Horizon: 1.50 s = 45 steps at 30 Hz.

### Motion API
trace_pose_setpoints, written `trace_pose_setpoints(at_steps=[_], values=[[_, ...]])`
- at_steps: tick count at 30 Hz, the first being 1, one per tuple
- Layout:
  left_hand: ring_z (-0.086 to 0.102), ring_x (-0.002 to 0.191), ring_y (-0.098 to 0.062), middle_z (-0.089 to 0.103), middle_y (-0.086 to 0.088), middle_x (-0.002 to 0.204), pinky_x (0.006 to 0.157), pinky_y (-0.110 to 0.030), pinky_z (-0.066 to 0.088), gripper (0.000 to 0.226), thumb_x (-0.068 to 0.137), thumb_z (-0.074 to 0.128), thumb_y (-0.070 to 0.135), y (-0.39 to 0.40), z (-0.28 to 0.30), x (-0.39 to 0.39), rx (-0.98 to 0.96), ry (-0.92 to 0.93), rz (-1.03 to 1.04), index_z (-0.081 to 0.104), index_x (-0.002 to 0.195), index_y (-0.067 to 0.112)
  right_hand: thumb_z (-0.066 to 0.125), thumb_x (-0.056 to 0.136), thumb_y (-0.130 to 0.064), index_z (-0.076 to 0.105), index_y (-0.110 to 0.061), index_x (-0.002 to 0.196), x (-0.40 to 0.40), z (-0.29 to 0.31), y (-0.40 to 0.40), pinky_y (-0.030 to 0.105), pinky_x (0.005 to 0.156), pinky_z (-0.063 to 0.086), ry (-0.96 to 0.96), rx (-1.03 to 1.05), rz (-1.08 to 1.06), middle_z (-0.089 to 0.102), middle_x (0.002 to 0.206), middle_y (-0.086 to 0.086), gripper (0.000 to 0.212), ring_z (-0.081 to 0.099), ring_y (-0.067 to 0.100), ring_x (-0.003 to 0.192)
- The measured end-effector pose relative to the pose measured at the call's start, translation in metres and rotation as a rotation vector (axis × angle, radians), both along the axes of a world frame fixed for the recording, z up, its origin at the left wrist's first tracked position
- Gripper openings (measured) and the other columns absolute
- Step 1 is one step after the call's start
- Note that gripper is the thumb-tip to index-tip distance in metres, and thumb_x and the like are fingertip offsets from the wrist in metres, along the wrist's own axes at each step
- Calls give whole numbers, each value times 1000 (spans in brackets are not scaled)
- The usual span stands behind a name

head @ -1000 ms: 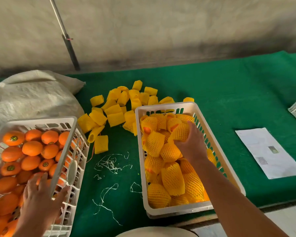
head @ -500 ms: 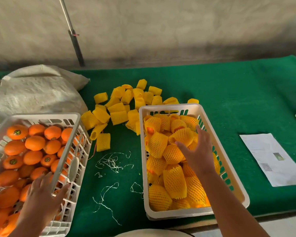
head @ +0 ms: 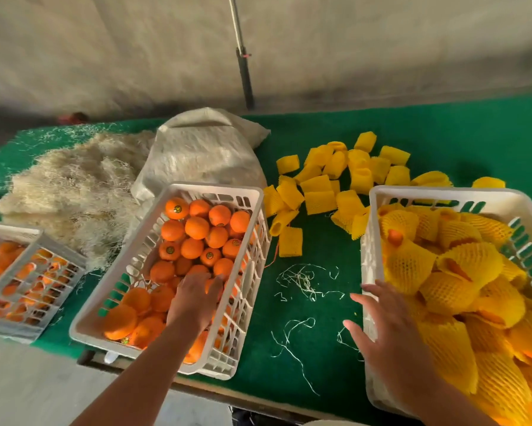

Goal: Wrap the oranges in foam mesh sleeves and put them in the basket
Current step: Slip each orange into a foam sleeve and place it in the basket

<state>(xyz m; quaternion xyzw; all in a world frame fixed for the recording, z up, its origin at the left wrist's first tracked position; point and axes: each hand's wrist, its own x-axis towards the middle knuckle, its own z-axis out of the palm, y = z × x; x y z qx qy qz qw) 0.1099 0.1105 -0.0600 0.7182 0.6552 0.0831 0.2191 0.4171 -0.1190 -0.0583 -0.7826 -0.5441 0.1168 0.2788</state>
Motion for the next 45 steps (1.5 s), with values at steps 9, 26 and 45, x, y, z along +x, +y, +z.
trace_pose_setpoints(at_steps=[9,26,45], values=[[51,133,-30,55,-10,141,105,-41,46,65,87,75,49,43,-39,-46,-211,157,-97,56,139,16,80,83,-19,73,-17,113,3,-21,16,63,111,40,-89,-5,1,62,134,8,31,42,33,142],[38,140,-30,32,-4,149,79,-40,54,80,83,78,18,91,-95,-22,-202,491,-333,32,149,23,46,93,-61,68,-36,107,34,-71,23,68,109,39,-173,54,2,57,141,-4,36,45,38,140],[71,114,-31,73,2,126,81,-41,64,51,82,78,64,48,34,2,-490,-1095,156,71,125,36,76,57,-18,80,-14,88,13,-23,39,61,95,41,-237,126,52,73,112,18,32,51,36,120]])
